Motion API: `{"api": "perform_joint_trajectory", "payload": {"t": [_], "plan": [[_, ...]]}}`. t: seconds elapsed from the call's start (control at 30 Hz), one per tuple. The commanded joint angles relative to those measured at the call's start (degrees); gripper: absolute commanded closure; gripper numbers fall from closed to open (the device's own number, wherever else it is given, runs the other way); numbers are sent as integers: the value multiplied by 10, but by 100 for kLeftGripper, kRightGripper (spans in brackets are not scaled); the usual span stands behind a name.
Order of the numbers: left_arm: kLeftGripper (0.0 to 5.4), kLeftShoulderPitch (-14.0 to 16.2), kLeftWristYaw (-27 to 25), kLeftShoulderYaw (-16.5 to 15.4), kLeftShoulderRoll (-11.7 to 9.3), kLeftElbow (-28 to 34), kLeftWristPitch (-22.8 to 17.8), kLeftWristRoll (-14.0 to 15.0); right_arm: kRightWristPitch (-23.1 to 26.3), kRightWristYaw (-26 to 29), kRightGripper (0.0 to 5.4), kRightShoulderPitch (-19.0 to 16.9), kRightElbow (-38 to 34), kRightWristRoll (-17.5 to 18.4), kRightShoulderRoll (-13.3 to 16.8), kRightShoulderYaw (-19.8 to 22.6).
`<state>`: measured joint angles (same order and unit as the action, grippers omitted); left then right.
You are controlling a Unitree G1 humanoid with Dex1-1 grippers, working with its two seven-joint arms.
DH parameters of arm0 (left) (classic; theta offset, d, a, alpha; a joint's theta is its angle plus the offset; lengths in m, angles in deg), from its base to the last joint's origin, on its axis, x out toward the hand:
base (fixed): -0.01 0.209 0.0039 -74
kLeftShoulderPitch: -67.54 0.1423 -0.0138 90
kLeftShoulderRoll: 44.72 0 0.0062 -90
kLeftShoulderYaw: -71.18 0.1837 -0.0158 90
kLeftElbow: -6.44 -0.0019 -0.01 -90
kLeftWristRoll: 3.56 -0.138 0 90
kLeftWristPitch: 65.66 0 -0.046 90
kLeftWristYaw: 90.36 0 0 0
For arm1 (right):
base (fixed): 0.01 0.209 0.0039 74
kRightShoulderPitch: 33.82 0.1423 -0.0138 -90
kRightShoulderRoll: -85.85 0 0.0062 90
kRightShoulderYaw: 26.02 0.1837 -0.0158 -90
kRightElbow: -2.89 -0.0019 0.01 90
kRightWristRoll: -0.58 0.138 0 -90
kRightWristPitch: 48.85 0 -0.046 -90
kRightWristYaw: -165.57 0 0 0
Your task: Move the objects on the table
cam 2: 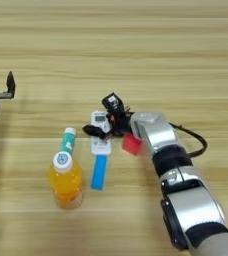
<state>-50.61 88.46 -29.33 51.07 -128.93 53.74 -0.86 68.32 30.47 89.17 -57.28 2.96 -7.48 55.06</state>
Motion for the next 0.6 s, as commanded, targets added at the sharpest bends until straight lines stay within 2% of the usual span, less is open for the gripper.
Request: {"api": "perform_joint_trajectory", "payload": {"t": [0.03,0.3,0.47,0.6], "plan": [[0,-10,2,-2,-5,-6,2,0,45,10,2,-61,-84,4,15,-24],[0,-8,0,-3,-6,-4,3,2,81,29,2,-144,-212,23,53,-50],[0,-6,-3,-4,-7,-2,2,3,96,32,2,-172,-272,40,72,-51],[0,-5,-5,-5,-8,1,1,3,99,38,2,-194,-293,48,84,-62]]}}
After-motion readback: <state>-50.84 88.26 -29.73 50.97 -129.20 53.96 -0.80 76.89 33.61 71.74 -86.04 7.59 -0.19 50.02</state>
